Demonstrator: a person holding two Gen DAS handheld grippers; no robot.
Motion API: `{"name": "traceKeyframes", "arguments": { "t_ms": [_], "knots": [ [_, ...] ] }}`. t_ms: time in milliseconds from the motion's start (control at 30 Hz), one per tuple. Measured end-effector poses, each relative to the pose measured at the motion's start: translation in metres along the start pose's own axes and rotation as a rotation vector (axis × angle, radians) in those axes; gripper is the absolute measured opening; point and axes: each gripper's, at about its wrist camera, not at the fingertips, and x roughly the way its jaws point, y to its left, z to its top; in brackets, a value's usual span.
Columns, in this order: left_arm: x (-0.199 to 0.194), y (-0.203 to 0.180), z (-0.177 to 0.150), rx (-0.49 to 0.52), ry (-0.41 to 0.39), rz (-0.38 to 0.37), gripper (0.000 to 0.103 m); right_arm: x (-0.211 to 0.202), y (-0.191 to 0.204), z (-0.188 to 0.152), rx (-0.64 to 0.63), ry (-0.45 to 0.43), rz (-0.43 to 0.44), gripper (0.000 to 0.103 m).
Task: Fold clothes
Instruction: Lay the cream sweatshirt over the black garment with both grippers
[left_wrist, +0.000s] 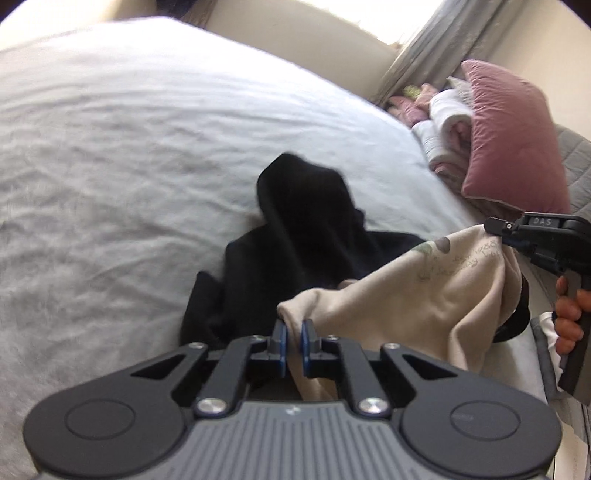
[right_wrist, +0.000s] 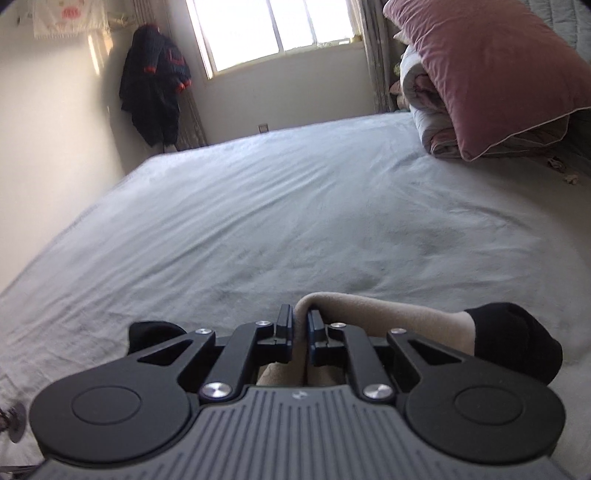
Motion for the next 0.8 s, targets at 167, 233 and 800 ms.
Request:
{"name": "traceKeyframes", "arguments": {
  "t_ms": [167, 233, 800],
  "knots": [
    [0.003, 0.005, 0.000, -0.012, 0.045, -0.016, 0.019, 0.020, -0.009, -0.011, -0.002, 0.067, -0.031, 0.017],
    [0.003, 0.007, 0.000, -0.028, 0.060, -0.026, 0.030, 0.013, -0.014, -0.009, 0.021, 0.069, -0.003, 0.031],
    [-0.003, 0.020, -0.012, -0.108, 0.124, -0.093, 0.029, -0.066, -0.050, -0.052, -0.052, 0.084, 0.071, 0.046]
  ]
}}
